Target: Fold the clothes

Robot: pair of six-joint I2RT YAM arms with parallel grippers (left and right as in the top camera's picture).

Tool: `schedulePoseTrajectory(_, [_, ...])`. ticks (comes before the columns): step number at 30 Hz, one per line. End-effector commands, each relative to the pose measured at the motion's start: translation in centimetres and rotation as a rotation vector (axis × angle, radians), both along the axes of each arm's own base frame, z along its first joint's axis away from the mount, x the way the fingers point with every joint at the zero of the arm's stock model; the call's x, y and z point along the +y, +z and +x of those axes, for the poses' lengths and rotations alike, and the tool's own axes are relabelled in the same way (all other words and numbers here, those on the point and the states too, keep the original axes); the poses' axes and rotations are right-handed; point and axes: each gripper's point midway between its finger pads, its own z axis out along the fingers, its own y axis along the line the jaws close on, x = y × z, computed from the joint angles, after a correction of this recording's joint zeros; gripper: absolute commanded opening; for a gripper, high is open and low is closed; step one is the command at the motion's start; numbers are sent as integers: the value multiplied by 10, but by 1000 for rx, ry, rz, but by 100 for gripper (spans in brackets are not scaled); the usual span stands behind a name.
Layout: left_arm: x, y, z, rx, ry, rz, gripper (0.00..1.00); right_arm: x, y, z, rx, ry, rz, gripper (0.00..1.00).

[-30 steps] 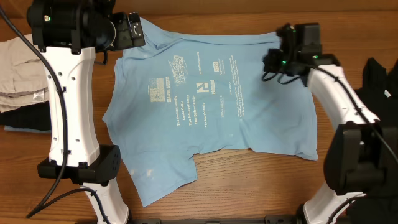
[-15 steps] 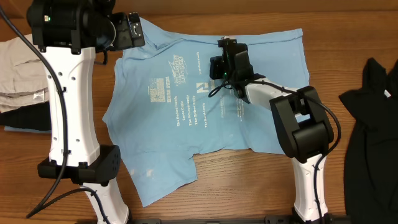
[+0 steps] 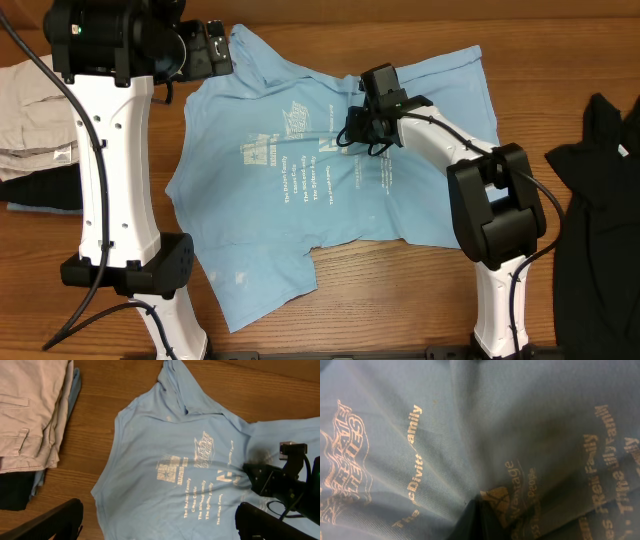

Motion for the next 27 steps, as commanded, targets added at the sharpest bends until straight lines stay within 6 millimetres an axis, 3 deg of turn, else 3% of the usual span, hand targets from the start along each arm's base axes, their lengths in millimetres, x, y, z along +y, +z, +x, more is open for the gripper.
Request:
schedulePoseTrajectory(1, [1, -3, 2, 7, 10, 6, 100, -5, 11, -6, 4, -8, -10, 4])
schedulePoseTrajectory(5, [1, -3, 2, 7, 10, 6, 100, -5, 70, 32, -173, -29, 51, 4])
schedulePoseTrajectory(8, [1, -3, 2, 7, 10, 6, 100, -32, 98, 61, -251, -93, 63, 4])
schedulePoseTrajectory(9, [1, -3, 2, 7, 10, 6, 100, -42, 101, 67, -261, -116, 59, 4])
schedulePoseTrajectory(11, [1, -3, 2, 7, 10, 6, 100, -83, 99, 76, -266, -170, 27, 4])
schedulePoseTrajectory(15, [1, -3, 2, 7, 10, 6, 100, -145, 89, 76, -229, -216, -46, 4])
schedulePoseTrajectory(19, [-2, 1, 10, -29, 1, -14, 100, -171, 89, 78, -252, -209, -135, 4])
schedulePoseTrajectory(21, [7, 21, 37, -167, 35, 33, 100, -176, 89, 79, -252, -219, -148, 4])
schedulePoseTrajectory(22, [6, 19, 44, -174, 35, 35, 100, -177, 89, 79, -252, -220, -148, 4])
schedulePoseTrajectory(24, [0, -12, 70, -132, 12, 21, 100, -177, 89, 80, -259, -221, -147, 4])
schedulePoseTrajectory(27, [-7, -89, 109, -9, -35, 27, 100, -177, 91, 83, -275, -222, -144, 4])
